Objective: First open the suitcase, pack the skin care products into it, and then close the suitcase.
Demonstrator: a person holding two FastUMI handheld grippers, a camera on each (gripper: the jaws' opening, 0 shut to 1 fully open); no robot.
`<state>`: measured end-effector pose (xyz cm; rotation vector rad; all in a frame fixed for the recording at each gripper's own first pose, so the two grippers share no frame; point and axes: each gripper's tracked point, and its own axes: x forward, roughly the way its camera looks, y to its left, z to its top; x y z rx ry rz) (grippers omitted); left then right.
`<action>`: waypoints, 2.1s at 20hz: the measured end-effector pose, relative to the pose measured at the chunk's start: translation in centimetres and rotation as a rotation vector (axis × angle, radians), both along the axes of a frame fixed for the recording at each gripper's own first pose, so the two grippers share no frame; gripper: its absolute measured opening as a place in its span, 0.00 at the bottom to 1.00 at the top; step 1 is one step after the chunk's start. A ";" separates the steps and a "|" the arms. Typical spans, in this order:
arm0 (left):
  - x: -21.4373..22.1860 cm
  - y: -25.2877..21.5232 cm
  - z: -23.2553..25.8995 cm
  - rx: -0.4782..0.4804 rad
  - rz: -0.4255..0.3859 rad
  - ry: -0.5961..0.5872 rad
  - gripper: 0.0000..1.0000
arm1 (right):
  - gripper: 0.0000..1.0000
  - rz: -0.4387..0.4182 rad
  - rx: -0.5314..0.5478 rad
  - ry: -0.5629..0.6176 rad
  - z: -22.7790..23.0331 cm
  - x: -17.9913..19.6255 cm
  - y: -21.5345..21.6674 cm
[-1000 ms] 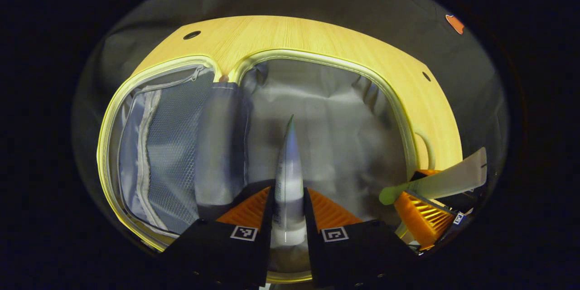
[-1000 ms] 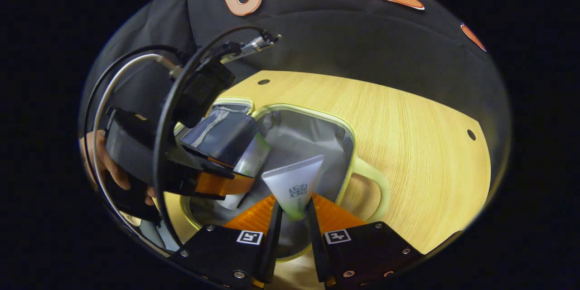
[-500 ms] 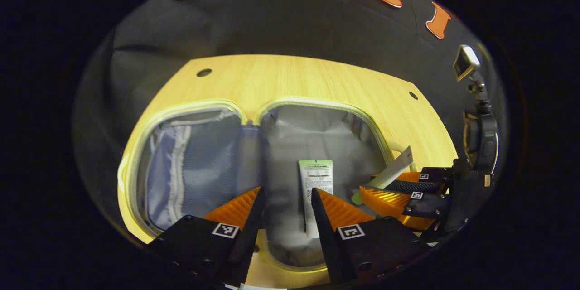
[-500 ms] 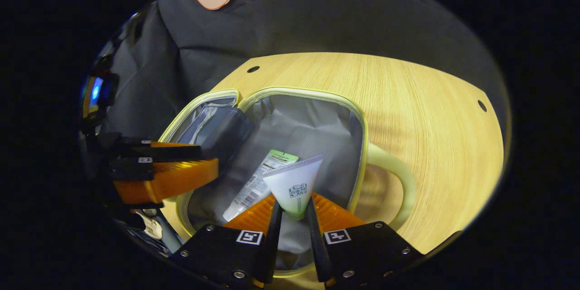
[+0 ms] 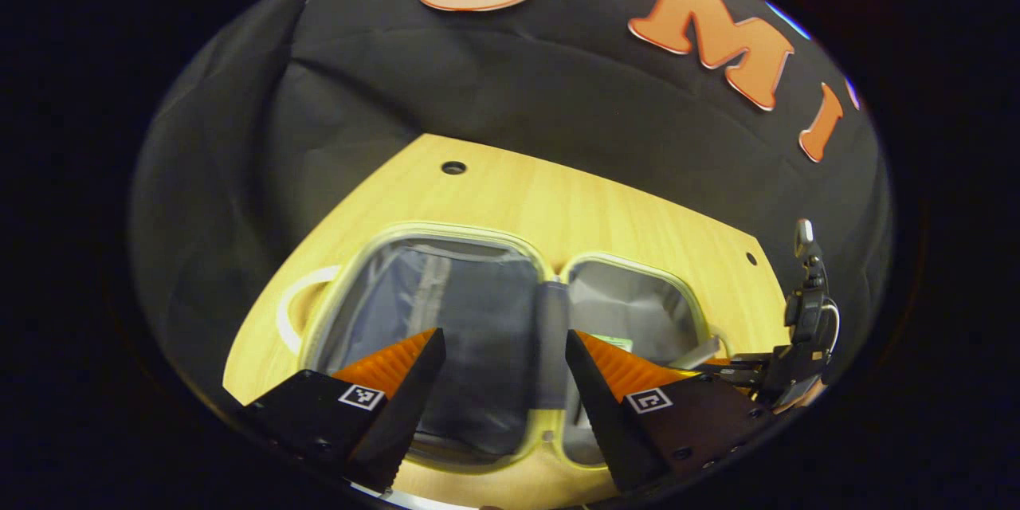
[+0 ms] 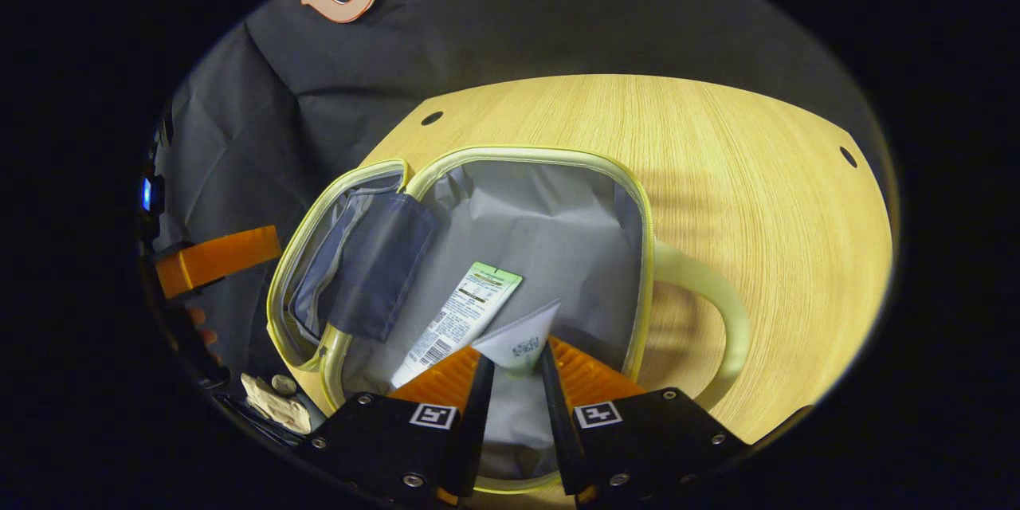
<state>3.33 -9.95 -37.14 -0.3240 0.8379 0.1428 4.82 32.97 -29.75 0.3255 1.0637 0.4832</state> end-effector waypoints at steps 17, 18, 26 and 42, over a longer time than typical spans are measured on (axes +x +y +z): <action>-1.9 16.6 -2.0 0.047 0.286 -0.065 0.99 | 0.78 -0.126 -0.034 -0.216 6.4 2.7 -4.2; -2.1 17.3 -2.4 0.032 0.301 -0.057 0.94 | 0.83 -0.138 -0.041 -0.248 7.3 2.8 -4.9; -2.6 20.9 -9.9 -0.060 0.336 0.082 0.94 | 0.88 -0.322 -0.299 -0.518 14.2 2.1 -16.5; -1.1 20.9 -12.5 0.004 0.090 0.156 0.11 | 0.87 -0.679 -0.657 -0.759 28.4 -5.1 -37.7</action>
